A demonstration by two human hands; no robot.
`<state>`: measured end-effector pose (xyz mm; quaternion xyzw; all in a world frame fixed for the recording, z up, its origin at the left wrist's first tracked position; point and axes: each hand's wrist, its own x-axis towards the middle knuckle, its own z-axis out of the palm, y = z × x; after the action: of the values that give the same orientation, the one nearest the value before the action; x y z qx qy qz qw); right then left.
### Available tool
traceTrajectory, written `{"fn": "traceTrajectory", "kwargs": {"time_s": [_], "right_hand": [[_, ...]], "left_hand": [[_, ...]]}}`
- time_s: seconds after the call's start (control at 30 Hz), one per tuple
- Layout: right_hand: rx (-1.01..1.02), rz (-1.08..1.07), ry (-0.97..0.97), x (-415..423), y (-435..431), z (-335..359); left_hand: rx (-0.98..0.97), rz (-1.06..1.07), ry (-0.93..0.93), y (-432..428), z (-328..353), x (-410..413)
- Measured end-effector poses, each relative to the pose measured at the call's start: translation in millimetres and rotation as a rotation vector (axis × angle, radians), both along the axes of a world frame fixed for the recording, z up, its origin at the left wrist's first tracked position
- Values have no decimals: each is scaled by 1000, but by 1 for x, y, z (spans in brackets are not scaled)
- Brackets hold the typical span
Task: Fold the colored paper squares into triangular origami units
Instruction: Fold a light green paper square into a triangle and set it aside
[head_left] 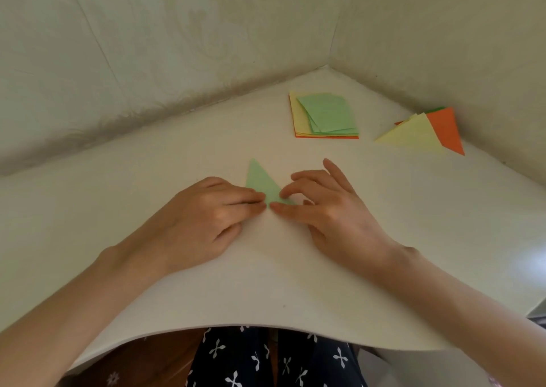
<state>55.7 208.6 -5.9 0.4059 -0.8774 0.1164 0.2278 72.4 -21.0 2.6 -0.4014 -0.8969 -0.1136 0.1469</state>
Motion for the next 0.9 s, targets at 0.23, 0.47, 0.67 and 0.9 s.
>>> {"fn": "traceTrajectory", "kwargs": {"time_s": [0.23, 0.47, 0.67, 0.9], "right_hand": [[103, 121, 47, -6, 18, 9], [25, 107, -74, -4, 18, 9], [-67, 90, -206, -1, 16, 11], [-339, -50, -575, -6, 13, 24]], "left_hand": [[-19, 18, -37, -6, 0, 6], [24, 34, 55, -14, -1, -1], [305, 147, 23, -13, 4, 0], [232, 175, -295, -6, -7, -10]]}}
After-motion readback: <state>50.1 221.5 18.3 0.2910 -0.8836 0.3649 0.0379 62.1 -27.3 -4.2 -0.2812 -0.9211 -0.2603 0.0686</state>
